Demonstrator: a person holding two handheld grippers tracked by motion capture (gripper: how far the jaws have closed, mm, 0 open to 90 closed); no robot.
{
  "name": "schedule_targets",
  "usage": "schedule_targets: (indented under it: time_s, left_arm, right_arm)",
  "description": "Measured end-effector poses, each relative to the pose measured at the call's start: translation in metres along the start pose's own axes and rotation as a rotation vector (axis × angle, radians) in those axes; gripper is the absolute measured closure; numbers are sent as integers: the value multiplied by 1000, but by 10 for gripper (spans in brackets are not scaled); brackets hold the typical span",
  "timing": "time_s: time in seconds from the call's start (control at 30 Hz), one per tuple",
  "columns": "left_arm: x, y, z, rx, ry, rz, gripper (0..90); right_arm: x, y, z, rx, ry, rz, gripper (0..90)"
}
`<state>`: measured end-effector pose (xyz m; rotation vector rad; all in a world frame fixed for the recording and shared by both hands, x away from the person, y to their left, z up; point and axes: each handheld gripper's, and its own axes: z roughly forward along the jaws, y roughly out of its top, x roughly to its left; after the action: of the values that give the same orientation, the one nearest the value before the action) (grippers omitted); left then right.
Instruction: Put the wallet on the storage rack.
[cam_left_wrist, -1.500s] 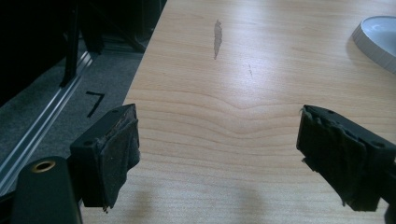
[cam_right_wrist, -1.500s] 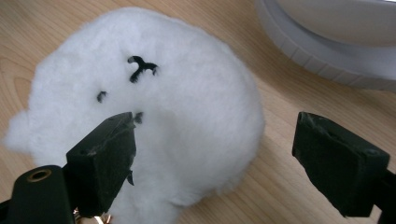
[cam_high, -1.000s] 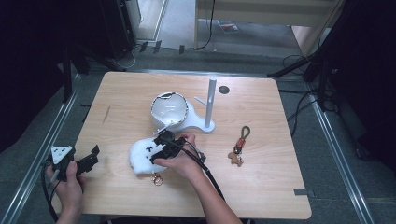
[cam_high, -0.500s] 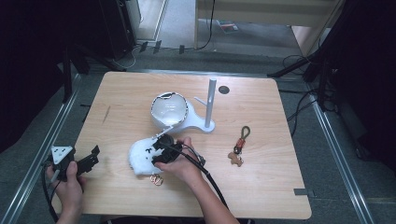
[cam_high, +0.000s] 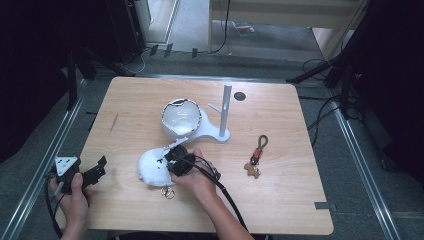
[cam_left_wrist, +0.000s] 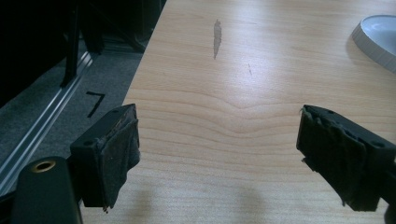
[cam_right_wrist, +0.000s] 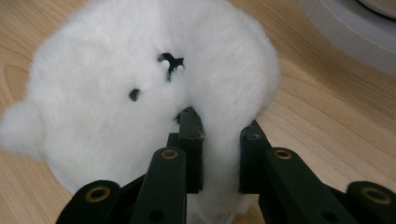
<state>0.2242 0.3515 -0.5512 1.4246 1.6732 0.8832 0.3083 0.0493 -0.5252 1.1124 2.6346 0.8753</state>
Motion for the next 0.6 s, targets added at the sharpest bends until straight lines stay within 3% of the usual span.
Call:
schedule_targets:
  time_s: [0.13,0.23,0.47,0.6]
  left_arm:
    - [0,0,0,0,-1,-2,138]
    - [0,0,0,2,-2,-3,138]
    - [0,0,0,1,-3,-3,138]
    - [0,0,0,2,-2,-1,138]
  right_arm:
    - [2,1,-3,-3,-2,-10,789]
    - [2,2,-9,-6,13,8,791]
    - [4,6,-31,-39,23,15,792]
    - [-1,9,-48,-69,42,55,792]
